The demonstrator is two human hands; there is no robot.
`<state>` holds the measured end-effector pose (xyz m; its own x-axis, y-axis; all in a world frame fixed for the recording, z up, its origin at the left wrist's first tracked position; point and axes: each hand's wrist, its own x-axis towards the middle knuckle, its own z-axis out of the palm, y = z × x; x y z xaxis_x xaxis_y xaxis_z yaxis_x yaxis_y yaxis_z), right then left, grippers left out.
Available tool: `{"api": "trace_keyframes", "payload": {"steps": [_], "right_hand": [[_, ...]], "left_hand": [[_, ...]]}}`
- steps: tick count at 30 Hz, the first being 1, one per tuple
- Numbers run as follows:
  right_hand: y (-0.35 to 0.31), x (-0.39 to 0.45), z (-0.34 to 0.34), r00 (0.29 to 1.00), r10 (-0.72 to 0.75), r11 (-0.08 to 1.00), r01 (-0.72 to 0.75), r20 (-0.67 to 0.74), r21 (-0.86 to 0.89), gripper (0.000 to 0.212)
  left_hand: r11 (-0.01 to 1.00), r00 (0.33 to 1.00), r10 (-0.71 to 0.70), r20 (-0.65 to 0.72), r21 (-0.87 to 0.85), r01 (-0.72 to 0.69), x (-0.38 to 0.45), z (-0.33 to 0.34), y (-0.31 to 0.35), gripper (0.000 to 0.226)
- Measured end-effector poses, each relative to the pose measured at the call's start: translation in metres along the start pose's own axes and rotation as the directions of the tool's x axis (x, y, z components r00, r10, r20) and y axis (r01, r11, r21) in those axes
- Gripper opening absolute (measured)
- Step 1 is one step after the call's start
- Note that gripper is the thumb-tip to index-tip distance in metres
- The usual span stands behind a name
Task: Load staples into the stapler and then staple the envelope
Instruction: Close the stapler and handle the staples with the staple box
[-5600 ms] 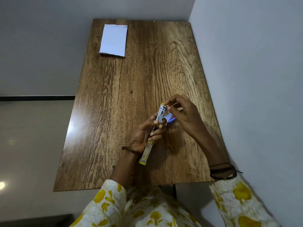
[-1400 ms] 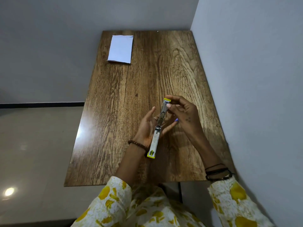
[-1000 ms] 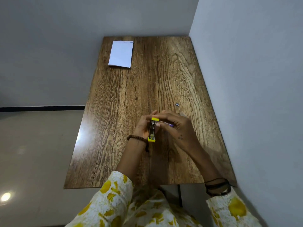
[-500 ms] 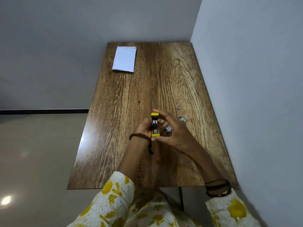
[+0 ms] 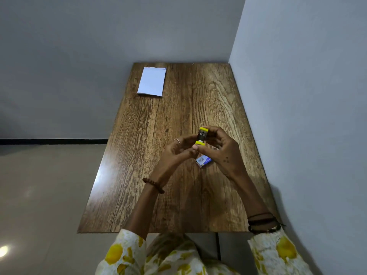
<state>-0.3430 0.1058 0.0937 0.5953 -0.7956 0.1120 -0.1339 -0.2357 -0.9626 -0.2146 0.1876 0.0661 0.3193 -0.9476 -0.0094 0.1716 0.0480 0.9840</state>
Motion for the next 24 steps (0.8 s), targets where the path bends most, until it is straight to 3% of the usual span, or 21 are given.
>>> {"api": "trace_keyframes", "payload": {"steps": [7, 19, 24], "right_hand": [[-0.005, 0.001, 0.001, 0.999, -0.006, 0.999, 0.005, 0.034, 0.046, 0.039], [-0.004, 0.004, 0.002, 0.997, -0.061, 0.998, 0.059, 0.04, 0.034, 0.028], [-0.003, 0.013, 0.003, 0.994, -0.048, 0.998, 0.043, 0.097, 0.049, 0.034]], "left_hand": [[0.98, 0.981, 0.142, -0.133, 0.156, -0.121, -0.001, 0.009, 0.008, 0.029], [0.968, 0.957, 0.199, -0.209, 0.194, -0.159, -0.002, 0.008, 0.001, 0.024], [0.981, 0.968, 0.16, -0.191, 0.136, -0.136, 0.008, 0.004, 0.004, 0.024]]}}
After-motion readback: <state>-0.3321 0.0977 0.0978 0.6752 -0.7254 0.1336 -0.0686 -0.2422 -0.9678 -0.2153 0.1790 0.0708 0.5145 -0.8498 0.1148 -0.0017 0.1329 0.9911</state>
